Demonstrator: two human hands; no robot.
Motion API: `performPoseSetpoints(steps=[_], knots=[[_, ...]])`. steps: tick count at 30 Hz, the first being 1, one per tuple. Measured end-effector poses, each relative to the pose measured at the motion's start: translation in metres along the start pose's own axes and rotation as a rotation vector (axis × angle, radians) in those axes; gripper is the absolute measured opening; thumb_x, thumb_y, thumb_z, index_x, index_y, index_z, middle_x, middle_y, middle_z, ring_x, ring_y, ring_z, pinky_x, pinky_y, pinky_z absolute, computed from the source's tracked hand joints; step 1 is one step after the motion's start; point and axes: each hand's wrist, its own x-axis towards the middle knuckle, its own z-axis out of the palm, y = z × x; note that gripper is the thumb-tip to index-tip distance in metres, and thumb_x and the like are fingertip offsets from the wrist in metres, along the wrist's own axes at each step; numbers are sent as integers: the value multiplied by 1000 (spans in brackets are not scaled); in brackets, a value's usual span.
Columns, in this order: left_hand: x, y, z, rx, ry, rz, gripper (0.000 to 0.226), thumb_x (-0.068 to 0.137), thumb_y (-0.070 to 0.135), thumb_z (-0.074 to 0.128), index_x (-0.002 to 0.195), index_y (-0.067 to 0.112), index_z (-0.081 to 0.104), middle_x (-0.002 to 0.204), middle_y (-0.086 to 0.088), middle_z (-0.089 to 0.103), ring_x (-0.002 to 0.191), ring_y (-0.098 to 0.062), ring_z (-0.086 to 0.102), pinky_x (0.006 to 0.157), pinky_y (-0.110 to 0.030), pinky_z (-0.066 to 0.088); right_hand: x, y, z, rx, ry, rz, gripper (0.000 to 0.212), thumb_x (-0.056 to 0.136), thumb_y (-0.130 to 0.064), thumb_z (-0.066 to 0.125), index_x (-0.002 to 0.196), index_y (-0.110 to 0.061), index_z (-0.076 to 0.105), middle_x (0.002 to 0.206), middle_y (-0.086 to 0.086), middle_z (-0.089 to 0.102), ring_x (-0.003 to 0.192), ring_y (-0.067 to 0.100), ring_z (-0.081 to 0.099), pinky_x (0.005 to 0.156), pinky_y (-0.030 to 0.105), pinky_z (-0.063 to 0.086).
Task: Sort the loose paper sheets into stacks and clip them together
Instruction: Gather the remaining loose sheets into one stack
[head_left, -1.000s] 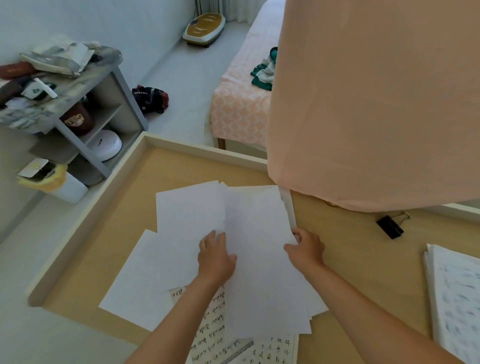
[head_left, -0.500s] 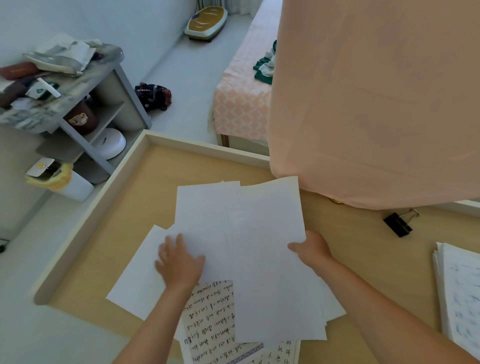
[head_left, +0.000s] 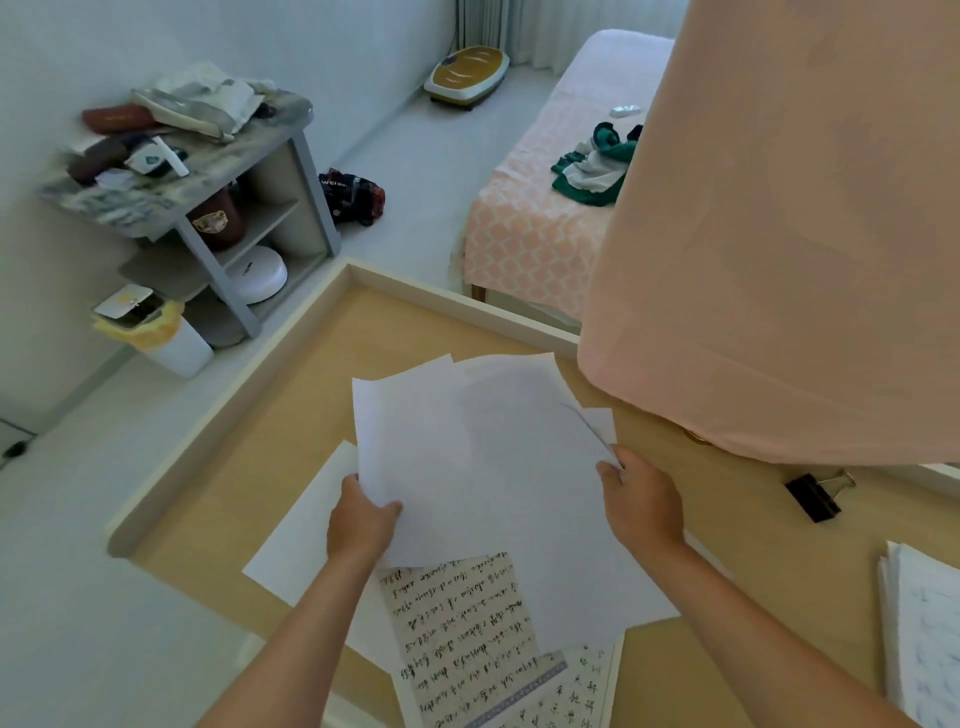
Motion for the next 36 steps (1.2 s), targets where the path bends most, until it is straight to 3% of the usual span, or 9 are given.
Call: performPoseSetpoints(steps=[4, 12, 17, 19, 22, 25, 27, 32, 36], knots=[[-7, -4, -12, -273, -46, 20, 16, 95, 20, 60, 110, 21, 56, 116, -8, 65, 97, -27, 60, 83, -39, 50, 7, -6, 8, 104, -147, 185, 6, 93, -18, 59, 96, -22, 63, 90, -6, 69, 81, 17, 64, 75, 38, 55], [-25, -12, -65, -1158, -516, -91, 36, 95, 18, 57, 132, 15, 57, 126, -13, 67, 108, -33, 67, 84, -50, 58, -11, 17, 29, 86, -265, 440, 33, 94, -20, 63, 124, -7, 60, 115, 10, 68, 99, 28, 64, 83, 34, 51], [-42, 5, -68, -1389, -820, -18, 53, 88, 22, 69, 139, 17, 54, 135, -12, 60, 120, -32, 60, 104, -55, 45, -23, 12, 36, 191, -333, 473, 30, 90, -6, 60, 120, -8, 64, 103, 6, 69, 86, 23, 64, 74, 29, 51], [-47, 12, -52, -1218, -859, 1, 50, 91, 19, 68, 138, 15, 53, 134, -13, 61, 123, -34, 58, 105, -55, 45, -25, 12, 34, 249, -365, 499, 30, 89, -3, 60, 117, -7, 67, 93, 2, 68, 79, 20, 63, 69, 28, 52], [-63, 14, -16, -598, -611, 38, 34, 94, 9, 61, 128, 12, 56, 119, -9, 69, 104, -30, 67, 88, -44, 55, -26, 11, 27, 356, -377, 531, 34, 94, -10, 60, 127, -5, 63, 106, 6, 69, 91, 24, 65, 76, 30, 52], [-79, 5, 17, -271, -429, 70, 36, 91, 8, 57, 123, 24, 52, 113, 2, 62, 91, -14, 60, 69, -29, 50, -29, 12, 15, 666, -400, 703, 47, 101, -44, 48, 138, -16, 55, 131, 2, 60, 119, 28, 58, 102, 39, 45], [-83, -3, 35, -165, -446, 111, 37, 91, 10, 57, 124, 25, 50, 111, 5, 59, 94, -15, 58, 74, -28, 49, -31, 17, 11, 843, -537, 774, 46, 94, -64, 49, 113, -25, 66, 112, -1, 68, 100, 24, 66, 91, 43, 53], [-81, -21, 48, -34, -524, 166, 35, 92, 21, 64, 126, 24, 53, 120, 6, 61, 102, -13, 61, 87, -29, 52, -48, 31, 27, 344, -463, 493, 38, 85, -12, 76, 120, -9, 62, 113, 6, 69, 93, 20, 66, 80, 28, 54], [-63, -47, 16, 128, -112, 233, 40, 90, 18, 63, 130, 22, 55, 123, 0, 60, 107, -16, 57, 92, -39, 53, -60, 28, 33, 314, -388, 441, 29, 87, -3, 67, 113, -14, 60, 102, 3, 66, 78, 13, 60, 58, 19, 45]])
